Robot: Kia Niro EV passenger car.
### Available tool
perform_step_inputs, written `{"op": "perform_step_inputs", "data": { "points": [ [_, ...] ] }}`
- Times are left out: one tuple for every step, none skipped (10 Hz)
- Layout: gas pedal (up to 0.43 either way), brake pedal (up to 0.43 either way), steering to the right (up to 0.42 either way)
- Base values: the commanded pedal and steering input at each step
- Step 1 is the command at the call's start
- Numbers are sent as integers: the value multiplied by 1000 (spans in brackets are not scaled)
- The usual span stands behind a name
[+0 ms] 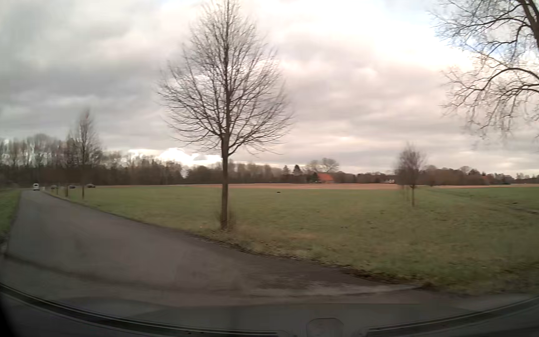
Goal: Follow the waypoints while adhering to traffic rules and regulations
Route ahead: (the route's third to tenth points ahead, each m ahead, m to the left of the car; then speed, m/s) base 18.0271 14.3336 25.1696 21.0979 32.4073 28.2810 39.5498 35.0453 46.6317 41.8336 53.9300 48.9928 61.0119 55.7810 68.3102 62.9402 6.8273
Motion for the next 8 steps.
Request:
{"op": "perform_step_inputs", "data": {
  "points": [
    [512, 0, -454],
    [531, 0, -436],
    [531, 0, -418],
    [531, 0, -388],
    [531, 0, -347],
    [531, 0, -294],
    [531, 0, -240],
    [531, 0, -174]
  ]
}}
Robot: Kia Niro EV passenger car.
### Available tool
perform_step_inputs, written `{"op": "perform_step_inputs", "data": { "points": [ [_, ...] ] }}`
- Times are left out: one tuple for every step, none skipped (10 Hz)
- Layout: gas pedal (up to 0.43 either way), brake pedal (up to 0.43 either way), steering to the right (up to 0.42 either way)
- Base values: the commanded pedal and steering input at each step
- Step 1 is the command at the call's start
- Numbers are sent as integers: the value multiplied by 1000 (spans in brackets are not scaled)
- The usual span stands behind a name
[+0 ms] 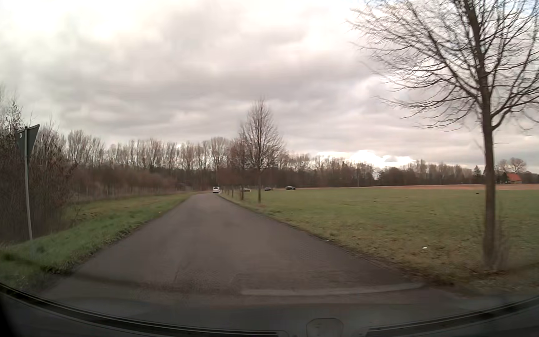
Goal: Follow the waypoints while adhering to traffic rules and regulations
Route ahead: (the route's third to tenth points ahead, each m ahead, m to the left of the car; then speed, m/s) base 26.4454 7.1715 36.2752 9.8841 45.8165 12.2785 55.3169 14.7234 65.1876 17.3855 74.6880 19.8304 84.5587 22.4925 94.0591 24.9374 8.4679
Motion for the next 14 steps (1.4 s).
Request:
{"op": "perform_step_inputs", "data": {
  "points": [
    [531, 0, -130],
    [531, 0, -85],
    [531, 0, -62],
    [531, 0, -58],
    [531, 0, -63],
    [531, 0, -69],
    [531, 0, -67],
    [500, 0, -66],
    [449, 0, -62],
    [441, 0, -56],
    [441, 0, -47],
    [441, 0, -42],
    [429, 0, -38],
    [409, 0, -33]
  ]
}}
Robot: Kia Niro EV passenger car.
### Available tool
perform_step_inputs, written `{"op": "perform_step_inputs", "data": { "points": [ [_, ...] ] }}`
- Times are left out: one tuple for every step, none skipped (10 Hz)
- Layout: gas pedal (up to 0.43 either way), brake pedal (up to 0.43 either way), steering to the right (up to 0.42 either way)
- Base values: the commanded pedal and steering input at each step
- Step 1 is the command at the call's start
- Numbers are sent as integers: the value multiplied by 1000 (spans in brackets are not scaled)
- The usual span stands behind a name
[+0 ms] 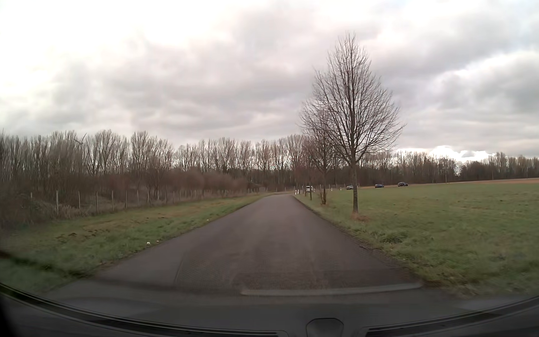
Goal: Follow the waypoints while adhering to traffic rules and regulations
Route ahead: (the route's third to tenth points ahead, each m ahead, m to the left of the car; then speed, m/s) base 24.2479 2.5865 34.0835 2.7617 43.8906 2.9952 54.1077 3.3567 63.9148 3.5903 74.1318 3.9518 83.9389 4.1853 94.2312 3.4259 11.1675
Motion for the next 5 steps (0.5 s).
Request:
{"op": "perform_step_inputs", "data": {
  "points": [
    [339, 0, -27],
    [248, 0, -20],
    [248, 0, -11],
    [248, 0, -5],
    [260, 0, -4]
  ]
}}
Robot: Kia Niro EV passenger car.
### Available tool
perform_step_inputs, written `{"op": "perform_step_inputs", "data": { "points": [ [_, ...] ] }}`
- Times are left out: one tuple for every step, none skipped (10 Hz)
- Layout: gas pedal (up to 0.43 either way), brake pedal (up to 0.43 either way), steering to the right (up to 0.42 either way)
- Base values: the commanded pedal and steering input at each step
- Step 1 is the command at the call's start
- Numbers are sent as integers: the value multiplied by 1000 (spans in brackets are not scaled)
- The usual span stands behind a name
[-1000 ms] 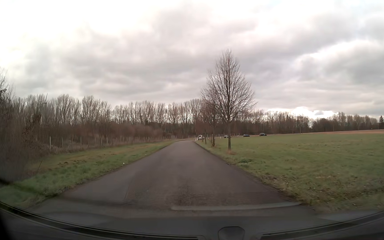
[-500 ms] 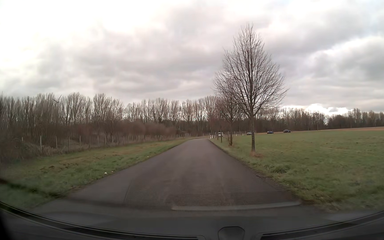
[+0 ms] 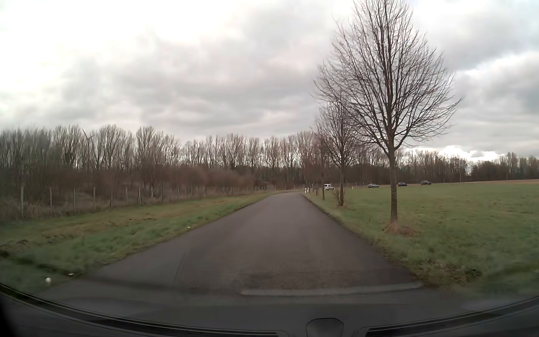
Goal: Follow the waypoints while adhering to traffic rules and regulations
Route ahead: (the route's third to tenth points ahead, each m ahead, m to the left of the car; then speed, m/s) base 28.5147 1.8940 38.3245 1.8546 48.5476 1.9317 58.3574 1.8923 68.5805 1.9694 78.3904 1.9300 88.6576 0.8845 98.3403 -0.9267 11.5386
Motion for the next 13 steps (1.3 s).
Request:
{"op": "perform_step_inputs", "data": {
  "points": [
    [299, 0, -4],
    [331, 0, -4],
    [350, 0, -5],
    [350, 0, -5],
    [331, 0, -5],
    [331, 0, -5],
    [339, 0, -4],
    [339, 0, -5],
    [339, 0, -5],
    [339, 0, -4],
    [331, 0, -2],
    [299, 0, -2],
    [268, 0, -3]
  ]
}}
